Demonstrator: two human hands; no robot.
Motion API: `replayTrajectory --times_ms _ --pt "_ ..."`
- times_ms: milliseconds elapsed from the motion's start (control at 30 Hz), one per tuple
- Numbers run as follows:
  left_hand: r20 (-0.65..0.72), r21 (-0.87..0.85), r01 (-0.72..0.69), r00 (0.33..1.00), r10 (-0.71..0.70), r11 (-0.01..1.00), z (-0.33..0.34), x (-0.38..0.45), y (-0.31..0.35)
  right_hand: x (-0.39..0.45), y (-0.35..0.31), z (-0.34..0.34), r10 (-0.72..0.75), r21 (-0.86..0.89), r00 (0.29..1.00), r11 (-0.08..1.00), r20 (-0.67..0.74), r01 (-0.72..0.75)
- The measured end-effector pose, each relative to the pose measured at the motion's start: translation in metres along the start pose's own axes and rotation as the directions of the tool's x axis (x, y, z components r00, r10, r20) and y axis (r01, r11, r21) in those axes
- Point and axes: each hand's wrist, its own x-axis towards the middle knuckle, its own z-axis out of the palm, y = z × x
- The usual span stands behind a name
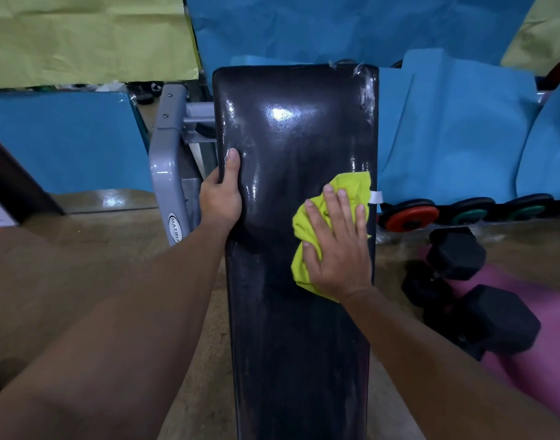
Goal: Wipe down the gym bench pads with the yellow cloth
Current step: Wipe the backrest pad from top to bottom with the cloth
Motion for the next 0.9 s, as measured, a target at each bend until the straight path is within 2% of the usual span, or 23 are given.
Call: replayTrajectory --times_ms 167,367,500,533,667,700,767,900 --pt "0.0 -0.008 -0.001 1.0 0.001 1.0 0.002 -0.002 -0.001 0.015 -0.003 0.0 0.169 0.016 0.983 0.986 -0.066 -0.169" --pt "-0.004 0.002 0.004 1.0 -0.004 1.0 0.001 -0.006 0.006 -0.001 0.014 -0.003 0.052 0.0 0.999 0.999 -0.005 -0.052" --pt "0.003 -0.004 0.022 1.0 -0.022 1.0 0.003 -0.011 0.008 0.018 0.011 -0.004 0.261 0.073 0.961 0.964 -0.088 -0.255" --pt "0.003 -0.004 0.022 1.0 -0.022 1.0 0.003 -0.012 0.01 0.018 0.004 -0.003 0.266 0.065 0.96 0.963 -0.083 -0.261" --pt "0.003 -0.009 0.01 1.0 -0.01 1.0 0.002 -0.012 0.012 -0.014 0.002 0.0 -0.004 -0.008 1.0 1.0 0.015 0.004" --pt "0.002 -0.008 0.01 1.0 -0.01 1.0 0.002 -0.012 0.011 -0.019 0.008 0.0 -0.027 -0.007 1.0 1.0 0.013 0.028" --pt "0.004 -0.01 0.013 1.0 -0.013 1.0 0.001 -0.013 0.011 -0.019 0.017 -0.001 0.023 -0.004 1.0 1.0 -0.012 -0.023" --pt "-0.009 -0.027 0.017 1.0 -0.018 0.999 0.001 -0.011 0.008 0.002 0.004 -0.002 0.216 0.051 0.975 0.976 -0.047 -0.214"
